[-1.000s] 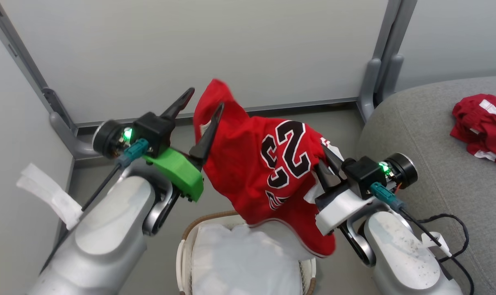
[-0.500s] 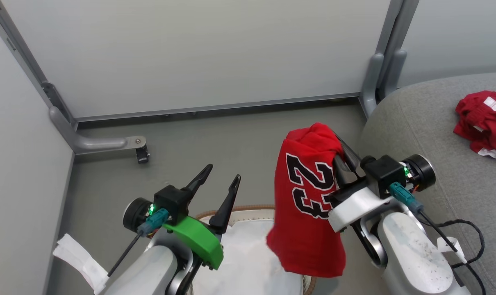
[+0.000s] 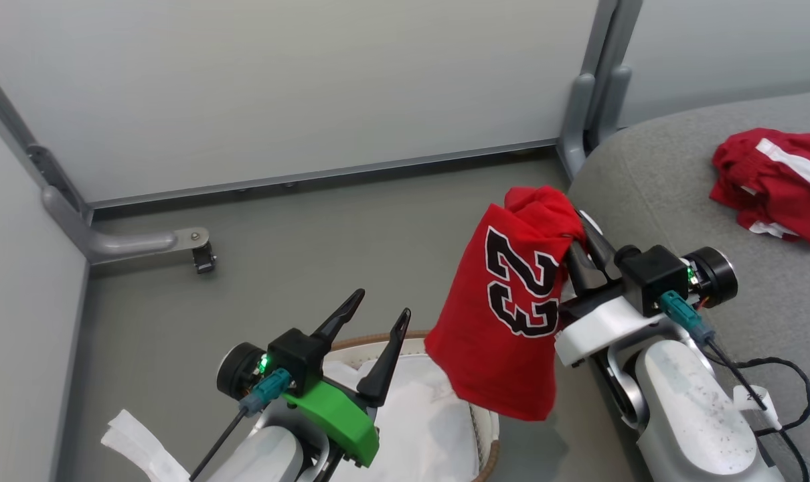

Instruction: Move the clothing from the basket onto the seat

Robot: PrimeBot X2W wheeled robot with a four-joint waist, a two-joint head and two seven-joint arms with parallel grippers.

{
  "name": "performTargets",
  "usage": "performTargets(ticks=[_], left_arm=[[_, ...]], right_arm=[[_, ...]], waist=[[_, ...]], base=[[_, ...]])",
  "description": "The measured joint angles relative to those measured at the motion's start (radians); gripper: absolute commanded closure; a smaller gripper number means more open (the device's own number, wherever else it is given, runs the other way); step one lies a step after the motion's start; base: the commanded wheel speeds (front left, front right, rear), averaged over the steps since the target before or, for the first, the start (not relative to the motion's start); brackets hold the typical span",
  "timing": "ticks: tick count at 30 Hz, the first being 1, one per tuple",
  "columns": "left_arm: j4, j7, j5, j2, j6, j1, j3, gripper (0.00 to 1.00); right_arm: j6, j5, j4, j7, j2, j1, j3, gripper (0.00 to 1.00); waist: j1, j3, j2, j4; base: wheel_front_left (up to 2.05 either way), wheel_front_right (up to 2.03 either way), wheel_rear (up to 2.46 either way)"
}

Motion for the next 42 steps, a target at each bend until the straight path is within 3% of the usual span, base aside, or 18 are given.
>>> performTargets(ticks=[19, 25, 31, 42], left_arm=[[-0.006, 0.000, 0.077, -0.041, -0.025, -0.003, 0.034, 0.00], [0.002, 0.000, 0.095, -0.052, -0.033, -0.018, 0.040, 0.00], [0.005, 0.000, 0.103, -0.066, -0.043, -0.033, 0.039, 0.00], [-0.025, 0.000, 0.129, -0.064, -0.046, -0.056, 0.041, 0.00]], right_arm=[[0.000, -0.012, -0.023, 0.000, -0.001, -0.001, -0.063, 1.00], [0.000, -0.014, -0.008, 0.000, -0.001, -0.003, -0.079, 1.00], [0.000, -0.035, 0.034, 0.000, -0.023, -0.076, -0.115, 1.00], [0.000, -0.026, 0.180, 0.017, -0.189, -0.444, -0.175, 1.00]], waist=[[0.0000, 0.074, 0.0000, -0.300], [0.0000, 0.116, 0.0000, -0.364], [0.0000, 0.162, 0.0001, -0.370], [0.0000, 0.225, 0.0001, -0.271]], base=[[0.00, 0.00, 0.00], [0.00, 0.00, 0.00], [0.00, 0.00, 0.00], [0.00, 0.00, 0.00]])
